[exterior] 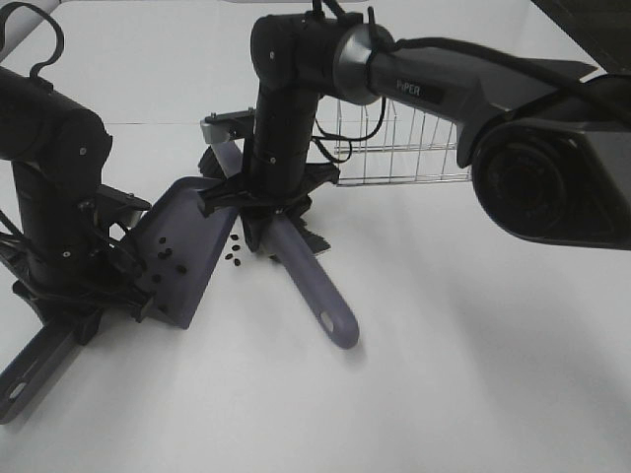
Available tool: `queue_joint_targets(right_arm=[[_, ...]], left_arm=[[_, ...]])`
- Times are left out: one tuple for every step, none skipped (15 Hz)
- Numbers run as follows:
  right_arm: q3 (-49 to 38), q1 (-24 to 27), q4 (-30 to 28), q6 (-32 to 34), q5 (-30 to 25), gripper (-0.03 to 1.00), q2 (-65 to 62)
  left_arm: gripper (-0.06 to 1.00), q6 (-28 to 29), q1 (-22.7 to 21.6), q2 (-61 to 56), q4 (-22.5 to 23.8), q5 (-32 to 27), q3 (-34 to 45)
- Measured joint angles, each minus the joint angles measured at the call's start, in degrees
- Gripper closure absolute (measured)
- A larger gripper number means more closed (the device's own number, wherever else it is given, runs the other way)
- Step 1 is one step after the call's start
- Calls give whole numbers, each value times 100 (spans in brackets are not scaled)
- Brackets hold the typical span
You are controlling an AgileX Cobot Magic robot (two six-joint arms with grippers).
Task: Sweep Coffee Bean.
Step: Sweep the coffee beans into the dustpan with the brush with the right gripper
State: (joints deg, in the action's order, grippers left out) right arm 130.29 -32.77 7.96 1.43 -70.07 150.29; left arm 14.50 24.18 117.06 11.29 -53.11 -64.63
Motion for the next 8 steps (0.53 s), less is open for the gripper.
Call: queue_joint_targets(right_arm=[[0,6,229,-23,6,62,109],[0,29,556,-63,11,62,143],[0,29,877,-143,74,62,178],[0,29,1215,-212,178,62,206],[0,29,1576,-338,292,62,229],[0,29,1851,-527,372,62,241],[0,29,2137,-848,372,62,252],[0,29,2332,-1152,372,62,258]], left_arm=[[61,0,0,0,-6,11,0],[61,0,0,0,-23,17,0],[61,0,0,0,-40,29,0],[61,6,0,0,-69,29,0],[61,17,0,0,-80,29,0],[61,17,0,0,-80,29,0],[61,23,0,0,-80,29,0],[61,23,0,0,-80,29,0]])
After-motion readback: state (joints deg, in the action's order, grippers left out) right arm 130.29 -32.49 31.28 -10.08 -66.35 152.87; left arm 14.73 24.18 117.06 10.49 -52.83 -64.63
